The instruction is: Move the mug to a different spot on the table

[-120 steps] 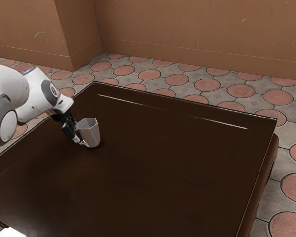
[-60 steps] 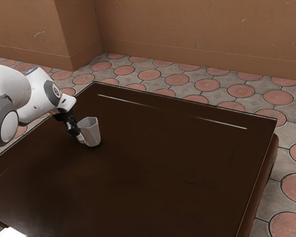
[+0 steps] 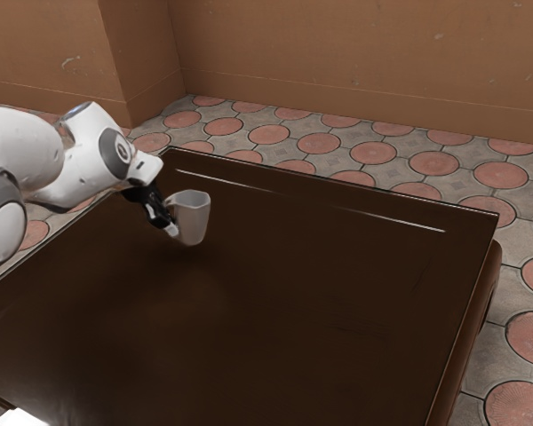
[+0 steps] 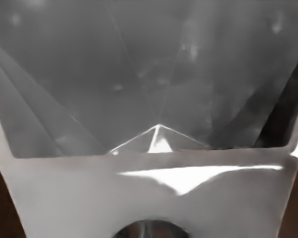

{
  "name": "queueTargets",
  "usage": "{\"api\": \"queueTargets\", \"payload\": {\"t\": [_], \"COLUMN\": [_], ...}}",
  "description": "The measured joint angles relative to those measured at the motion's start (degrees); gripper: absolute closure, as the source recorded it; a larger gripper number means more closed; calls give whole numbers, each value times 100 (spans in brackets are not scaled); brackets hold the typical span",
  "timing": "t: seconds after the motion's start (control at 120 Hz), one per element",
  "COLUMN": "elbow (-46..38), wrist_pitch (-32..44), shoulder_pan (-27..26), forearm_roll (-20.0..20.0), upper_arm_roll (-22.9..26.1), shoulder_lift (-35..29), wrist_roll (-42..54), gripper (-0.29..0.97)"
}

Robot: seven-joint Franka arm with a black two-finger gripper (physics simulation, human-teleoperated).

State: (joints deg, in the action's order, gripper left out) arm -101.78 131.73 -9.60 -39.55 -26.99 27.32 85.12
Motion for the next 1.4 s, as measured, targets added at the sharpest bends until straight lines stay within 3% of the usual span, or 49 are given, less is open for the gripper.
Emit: {"api": "queueTargets", "payload": {"t": [0.4,0.7,1.1,1.275,1.4], "elbow": [-730,-2066,-2791,-2797,-2797], "wrist_pitch": [425,946,1394,1356,1325], "shoulder_pan": [-293,-312,-344,-335,-336], "forearm_roll": [-38,-305,-547,-582,-592], "upper_arm_roll": [1182,1252,1222,1206,1207], "shoulder_lift": [-212,-1010,-1361,-1364,-1363], "wrist_roll": [-227,-366,-487,-493,-492], "gripper": [76,77,77,40,22]}}
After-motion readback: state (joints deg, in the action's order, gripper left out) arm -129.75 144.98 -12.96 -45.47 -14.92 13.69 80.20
